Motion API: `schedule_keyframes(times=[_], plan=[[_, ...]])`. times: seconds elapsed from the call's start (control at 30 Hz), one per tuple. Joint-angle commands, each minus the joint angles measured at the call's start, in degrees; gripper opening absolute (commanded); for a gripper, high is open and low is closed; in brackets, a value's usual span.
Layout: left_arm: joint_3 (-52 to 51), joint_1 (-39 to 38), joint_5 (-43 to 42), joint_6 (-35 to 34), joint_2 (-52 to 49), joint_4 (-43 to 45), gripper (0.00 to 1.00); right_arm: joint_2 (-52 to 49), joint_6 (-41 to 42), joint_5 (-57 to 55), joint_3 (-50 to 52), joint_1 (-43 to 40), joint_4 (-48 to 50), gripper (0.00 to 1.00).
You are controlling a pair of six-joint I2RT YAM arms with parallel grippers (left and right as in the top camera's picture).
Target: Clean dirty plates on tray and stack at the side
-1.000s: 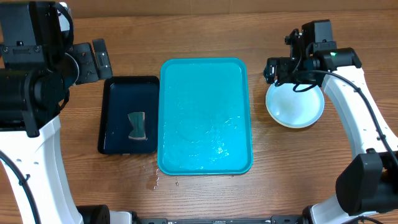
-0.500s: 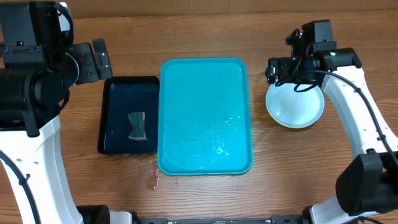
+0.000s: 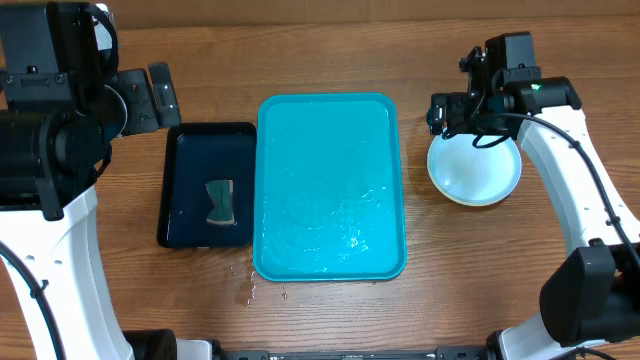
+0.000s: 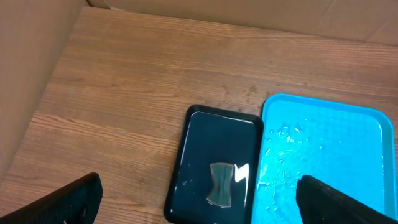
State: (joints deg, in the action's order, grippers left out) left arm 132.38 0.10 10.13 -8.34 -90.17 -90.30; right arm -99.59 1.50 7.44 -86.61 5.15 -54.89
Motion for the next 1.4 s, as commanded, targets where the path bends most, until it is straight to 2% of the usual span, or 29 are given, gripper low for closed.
schedule_keyframes(times=[0.0,0.3,0.6,1.07,1.37], plan=[[0.1,-0.1,0.4,1.3,-0.3,0.1,1.0,1.0,0.0,-0.3,-0.7,0.6,0.3,1.0],[0.1,-0.1,0.4,1.3,-0.3,0.1,1.0,7.5,0.0,-0.3,-0.7,1.1,0.3,1.0],[0.1,-0.1,0.4,1.3,-0.3,0.1,1.0,21.7,0.0,-0.3,-0.7,1.1,0.3,1.0],[0.1,-0.1,0.4,1.3,-0.3,0.1,1.0,49.3,0.0,-0.3,-0.7,1.1,0.3,1.0],[0.1,-0.1,0.4,1.3,-0.3,0.1,1.0,58.6,0.0,-0.3,-0.6,1.1,0.0,1.0]])
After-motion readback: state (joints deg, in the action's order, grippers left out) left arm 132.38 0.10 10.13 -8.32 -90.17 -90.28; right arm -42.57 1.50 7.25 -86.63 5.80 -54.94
